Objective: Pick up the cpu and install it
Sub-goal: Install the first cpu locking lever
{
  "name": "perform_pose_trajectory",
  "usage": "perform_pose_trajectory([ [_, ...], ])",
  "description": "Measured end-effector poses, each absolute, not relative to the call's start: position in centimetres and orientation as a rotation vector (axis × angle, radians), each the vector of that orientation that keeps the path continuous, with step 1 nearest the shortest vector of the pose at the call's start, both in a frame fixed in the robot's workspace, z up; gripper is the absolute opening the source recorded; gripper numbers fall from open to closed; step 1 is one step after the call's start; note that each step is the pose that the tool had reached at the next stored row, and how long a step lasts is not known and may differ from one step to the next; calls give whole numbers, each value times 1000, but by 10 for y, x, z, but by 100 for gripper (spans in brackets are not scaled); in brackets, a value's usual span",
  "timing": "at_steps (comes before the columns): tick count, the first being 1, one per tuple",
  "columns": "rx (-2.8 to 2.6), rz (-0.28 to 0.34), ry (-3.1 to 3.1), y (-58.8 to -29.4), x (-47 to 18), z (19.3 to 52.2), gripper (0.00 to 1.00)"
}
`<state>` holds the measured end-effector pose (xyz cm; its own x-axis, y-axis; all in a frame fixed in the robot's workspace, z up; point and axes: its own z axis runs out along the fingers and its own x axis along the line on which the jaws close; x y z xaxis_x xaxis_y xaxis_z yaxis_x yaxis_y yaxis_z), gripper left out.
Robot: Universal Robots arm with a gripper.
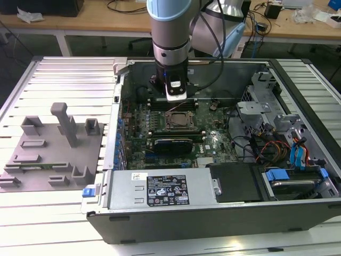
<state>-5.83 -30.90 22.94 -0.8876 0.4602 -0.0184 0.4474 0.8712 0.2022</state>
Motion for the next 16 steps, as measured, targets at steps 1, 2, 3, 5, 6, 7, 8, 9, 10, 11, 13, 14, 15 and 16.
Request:
perform_pose_trajectory([
  [1,731,296,2972,-306,-55,228,11],
  [2,737,295,2970,-305,-53,228,11],
  [3,740,294,2969,-304,-51,227,11],
  [5,745,291,2967,-302,-46,226,11],
  [6,747,289,2967,-302,-45,225,11],
  [7,748,286,2966,-301,-45,224,11],
  [8,748,284,2966,-300,-45,224,11],
  [9,749,278,2965,-300,-45,222,11],
  [10,750,274,2965,-300,-45,221,11],
  [11,751,269,2964,-299,-45,219,11],
  [13,756,257,2961,-299,-43,217,11],
  [14,760,252,2960,-299,-41,217,11],
  [15,766,249,2958,-299,-40,216,11],
  [16,773,245,2955,-299,-39,215,11],
])
